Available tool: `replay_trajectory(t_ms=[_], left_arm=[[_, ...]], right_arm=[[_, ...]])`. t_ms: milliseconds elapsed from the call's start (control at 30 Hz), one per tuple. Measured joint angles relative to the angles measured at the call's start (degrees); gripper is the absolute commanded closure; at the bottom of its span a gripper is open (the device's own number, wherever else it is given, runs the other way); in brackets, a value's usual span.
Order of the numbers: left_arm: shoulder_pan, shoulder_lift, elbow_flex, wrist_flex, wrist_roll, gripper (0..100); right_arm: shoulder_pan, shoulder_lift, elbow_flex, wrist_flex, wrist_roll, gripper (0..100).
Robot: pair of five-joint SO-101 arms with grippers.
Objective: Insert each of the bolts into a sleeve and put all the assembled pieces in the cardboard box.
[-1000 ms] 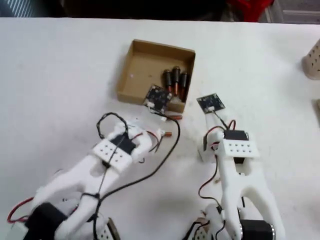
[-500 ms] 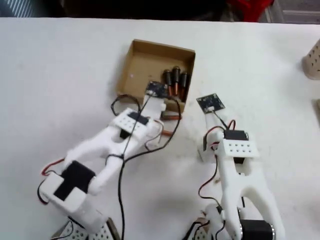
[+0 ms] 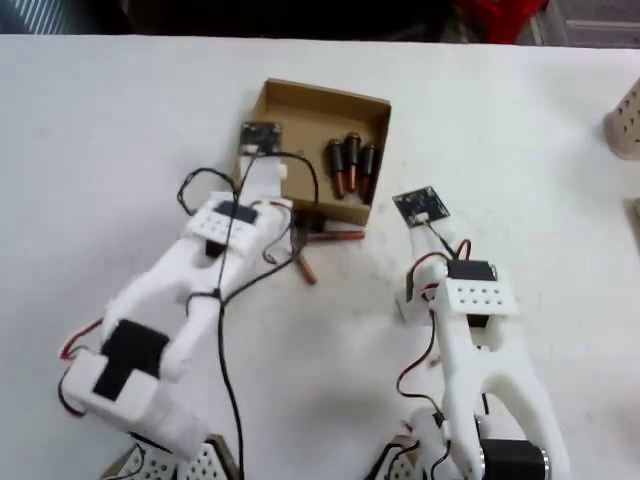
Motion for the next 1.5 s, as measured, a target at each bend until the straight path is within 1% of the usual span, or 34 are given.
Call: replay_trajectory(t_ms=[67,167,233,300,400,467,533,667,833,933,1033,1233,1300,1367,1467,1500], left_arm=[[1.93,-3.78,2.90,0.00,0.18,94],[5.27,-9.14,6.95,-1.14,0.18,81],[5.71,-11.69,9.76,-3.87,0.18,74],[5.89,-12.57,12.22,-6.42,0.18,72],[7.38,-12.92,13.36,-7.65,0.18,77],[7.56,-13.01,13.36,-8.18,0.18,82],[7.30,-13.01,13.36,-8.35,0.18,84],[7.38,-11.96,13.19,-8.35,0.26,83],[6.51,-2.11,8.26,-8.09,0.35,83],[6.42,2.11,4.04,-4.92,0.53,83],[6.42,3.16,2.11,-3.16,0.70,83],[6.42,3.43,1.76,-3.08,0.70,83],[6.42,3.43,1.76,-3.08,-0.35,83],[6.42,3.43,1.76,-2.73,-1.49,86],[6.33,3.43,1.67,0.00,-2.20,98],[6.33,3.43,1.67,0.70,-2.29,98]], right_arm=[[0.00,0.00,0.00,0.00,0.00,98.1],[0.00,0.00,0.00,0.00,0.00,98.1],[0.00,0.00,0.00,0.00,0.00,98.1],[0.00,0.00,0.00,0.00,0.00,98.1],[0.00,0.00,0.00,0.00,0.00,98.1],[0.00,0.00,0.00,0.00,0.00,98.1],[0.00,0.00,0.00,0.00,0.00,98.1],[0.00,0.00,0.00,0.00,0.00,98.1],[0.00,0.00,0.00,0.00,0.00,98.1],[0.00,0.00,0.00,0.00,0.00,98.1],[0.00,0.00,0.00,0.00,0.00,98.1],[0.00,0.00,0.00,0.00,0.00,98.1],[0.00,0.00,0.00,0.00,0.00,98.1],[0.00,0.00,0.00,0.00,0.00,98.1],[0.00,0.00,0.00,0.00,0.00,98.1],[0.00,0.00,0.00,0.00,0.00,98.1]])
